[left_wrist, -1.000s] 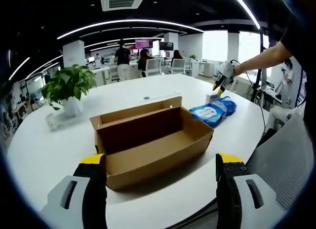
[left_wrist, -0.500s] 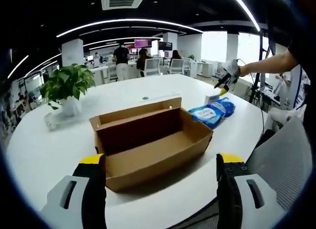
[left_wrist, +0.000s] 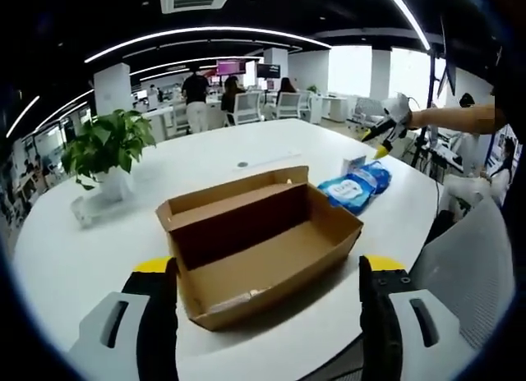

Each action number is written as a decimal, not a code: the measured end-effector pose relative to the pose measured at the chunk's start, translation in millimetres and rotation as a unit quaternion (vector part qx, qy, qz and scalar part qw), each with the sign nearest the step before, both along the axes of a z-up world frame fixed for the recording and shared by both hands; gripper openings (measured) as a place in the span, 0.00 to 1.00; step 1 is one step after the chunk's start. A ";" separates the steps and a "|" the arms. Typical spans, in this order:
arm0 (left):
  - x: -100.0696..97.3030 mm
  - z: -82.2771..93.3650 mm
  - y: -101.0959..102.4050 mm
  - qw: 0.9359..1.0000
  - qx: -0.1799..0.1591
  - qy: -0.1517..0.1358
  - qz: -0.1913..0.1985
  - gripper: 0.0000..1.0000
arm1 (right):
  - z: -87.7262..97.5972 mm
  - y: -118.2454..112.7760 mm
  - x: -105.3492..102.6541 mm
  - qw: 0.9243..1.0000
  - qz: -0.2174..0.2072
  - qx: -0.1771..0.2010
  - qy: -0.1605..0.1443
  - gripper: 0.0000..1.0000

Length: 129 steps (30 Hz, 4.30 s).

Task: Operate the shoe box by opening the lid, removing the specified soft item, and placing it in the target area until the item is outside and the box remains undamaged.

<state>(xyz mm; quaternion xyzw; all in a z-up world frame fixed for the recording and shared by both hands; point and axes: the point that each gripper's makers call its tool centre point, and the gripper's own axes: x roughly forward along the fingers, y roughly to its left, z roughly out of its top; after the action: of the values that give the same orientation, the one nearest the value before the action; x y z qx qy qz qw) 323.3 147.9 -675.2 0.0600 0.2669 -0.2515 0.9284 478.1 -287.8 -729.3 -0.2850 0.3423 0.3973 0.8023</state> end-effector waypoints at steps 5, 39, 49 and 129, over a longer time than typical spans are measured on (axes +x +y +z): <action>4.4 2.0 0.7 1.000 -0.002 0.004 -0.012 0.91 | 7.6 7.2 -12.9 0.999 -0.020 0.031 -0.004 0.66; 37.6 -20.2 10.4 0.985 0.097 0.086 -0.115 0.83 | 28.0 38.1 -102.9 0.985 -0.119 0.123 -0.029 1.00; 51.5 -27.5 11.7 0.976 0.132 0.102 -0.142 0.79 | 23.9 50.7 -127.5 0.981 -0.131 0.142 -0.032 1.00; 57.0 -155.4 -10.3 0.810 0.314 0.262 -0.420 0.70 | 17.5 74.7 -184.0 0.977 -0.154 0.145 -0.013 1.00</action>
<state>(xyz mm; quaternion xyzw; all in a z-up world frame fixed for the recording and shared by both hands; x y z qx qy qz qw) 380.3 137.5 -830.6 0.3866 0.5134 -0.5256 0.5574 294.1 -213.1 -711.8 -0.1145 0.3098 0.3107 0.8913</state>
